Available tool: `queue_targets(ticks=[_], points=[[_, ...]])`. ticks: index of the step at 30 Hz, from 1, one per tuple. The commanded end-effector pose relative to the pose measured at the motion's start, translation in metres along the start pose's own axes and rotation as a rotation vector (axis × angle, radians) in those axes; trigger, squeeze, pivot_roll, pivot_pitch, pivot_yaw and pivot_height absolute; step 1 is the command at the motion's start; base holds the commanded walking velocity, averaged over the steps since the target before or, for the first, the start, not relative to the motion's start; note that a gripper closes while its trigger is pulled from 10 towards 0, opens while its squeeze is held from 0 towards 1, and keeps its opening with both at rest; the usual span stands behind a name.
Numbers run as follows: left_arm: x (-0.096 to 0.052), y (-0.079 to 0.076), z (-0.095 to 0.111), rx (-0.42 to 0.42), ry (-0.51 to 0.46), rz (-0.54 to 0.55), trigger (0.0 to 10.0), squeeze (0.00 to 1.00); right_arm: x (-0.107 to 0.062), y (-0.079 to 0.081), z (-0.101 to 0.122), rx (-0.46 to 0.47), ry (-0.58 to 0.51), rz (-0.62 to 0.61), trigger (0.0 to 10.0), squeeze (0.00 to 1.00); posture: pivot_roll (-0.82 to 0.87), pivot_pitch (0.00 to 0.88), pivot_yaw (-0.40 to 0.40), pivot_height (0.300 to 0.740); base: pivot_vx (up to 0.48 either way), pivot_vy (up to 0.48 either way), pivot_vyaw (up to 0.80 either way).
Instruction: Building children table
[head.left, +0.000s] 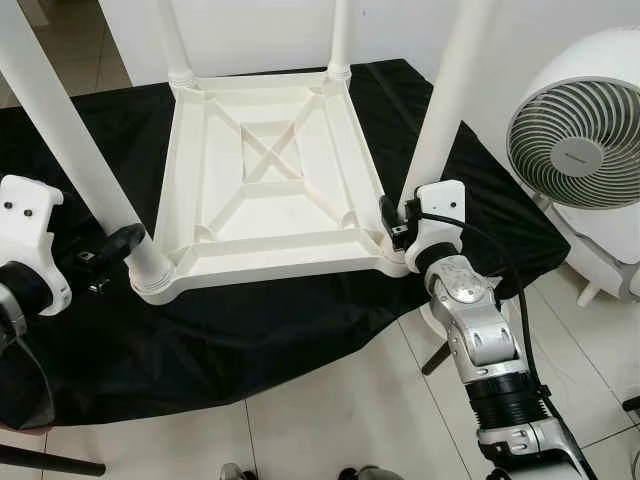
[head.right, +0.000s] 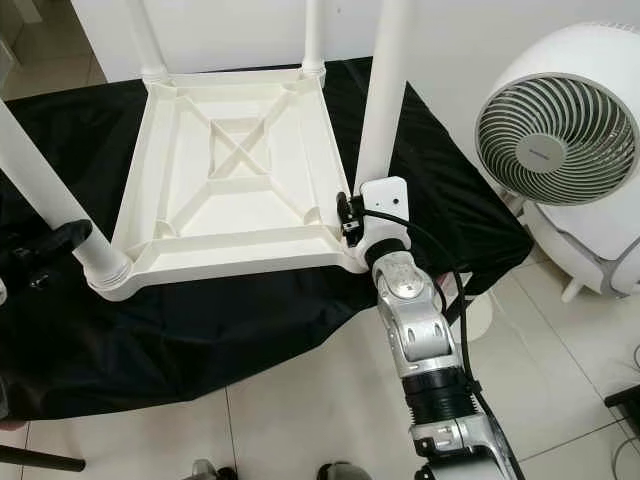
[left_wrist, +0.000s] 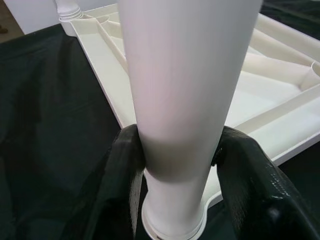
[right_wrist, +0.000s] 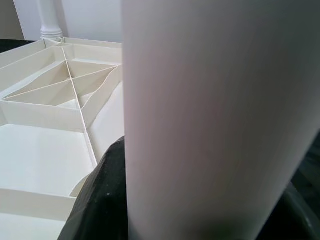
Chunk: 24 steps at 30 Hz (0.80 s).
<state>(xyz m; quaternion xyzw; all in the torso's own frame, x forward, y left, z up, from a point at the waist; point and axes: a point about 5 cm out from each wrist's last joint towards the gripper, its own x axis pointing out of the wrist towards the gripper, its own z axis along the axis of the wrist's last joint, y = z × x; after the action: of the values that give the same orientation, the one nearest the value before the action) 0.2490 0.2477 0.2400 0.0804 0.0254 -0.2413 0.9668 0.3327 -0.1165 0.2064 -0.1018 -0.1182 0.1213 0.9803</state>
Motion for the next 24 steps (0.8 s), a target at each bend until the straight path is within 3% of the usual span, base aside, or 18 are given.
queue_targets(ticks=[1,8,12,13,17,18,19,23,24], points=[[0.006,-0.043,0.023,0.014,-0.139,-0.405,0.0,0.0,0.004,0.063,0.019,-0.048,-0.098,0.304,10.0,0.0,-0.04,0.125,0.016,0.74,0.0,0.0,0.0],[0.004,-0.066,0.017,-0.023,-0.122,-0.523,0.0,0.0,0.006,0.054,0.014,-0.076,-0.079,0.264,10.0,0.0,-0.04,0.123,0.019,0.74,0.0,0.0,0.0],[0.008,-0.07,0.013,-0.026,-0.113,-0.506,0.0,0.0,0.007,0.051,0.01,-0.085,-0.066,0.251,10.0,0.0,-0.04,0.122,0.017,0.74,0.0,0.0,0.0],[0.012,-0.066,0.01,-0.003,-0.101,-0.458,10.0,0.0,0.006,0.053,0.01,-0.083,-0.068,0.257,10.0,0.0,-0.03,0.12,0.015,0.74,0.0,0.0,0.0],[0.021,-0.058,0.003,0.054,-0.063,-0.367,10.0,0.0,0.002,0.057,0.009,-0.074,-0.073,0.275,10.0,0.0,-0.03,0.12,0.015,0.74,0.0,0.0,0.0],[0.026,-0.053,0.0,0.07,-0.052,-0.316,10.0,0.39,-0.001,0.059,0.009,-0.064,-0.076,0.287,10.0,0.0,-0.03,0.117,0.016,0.74,0.0,0.0,0.0],[0.031,-0.048,-0.002,0.077,-0.04,-0.268,10.0,1.0,-0.004,0.06,0.009,-0.056,-0.078,0.3,10.0,0.0,-0.03,0.117,0.016,0.74,0.0,0.0,0.0],[0.037,-0.043,-0.002,0.081,-0.042,-0.21,10.0,1.0,-0.008,0.063,0.009,-0.043,-0.083,0.331,10.0,0.0,-0.04,0.115,0.018,0.74,0.0,0.0,0.0],[0.042,-0.038,-0.002,0.07,-0.053,-0.146,10.0,0.93,-0.013,0.066,0.011,-0.034,-0.09,0.383,10.0,0.0,-0.04,0.114,0.021,0.74,0.0,0.0,0.0]])
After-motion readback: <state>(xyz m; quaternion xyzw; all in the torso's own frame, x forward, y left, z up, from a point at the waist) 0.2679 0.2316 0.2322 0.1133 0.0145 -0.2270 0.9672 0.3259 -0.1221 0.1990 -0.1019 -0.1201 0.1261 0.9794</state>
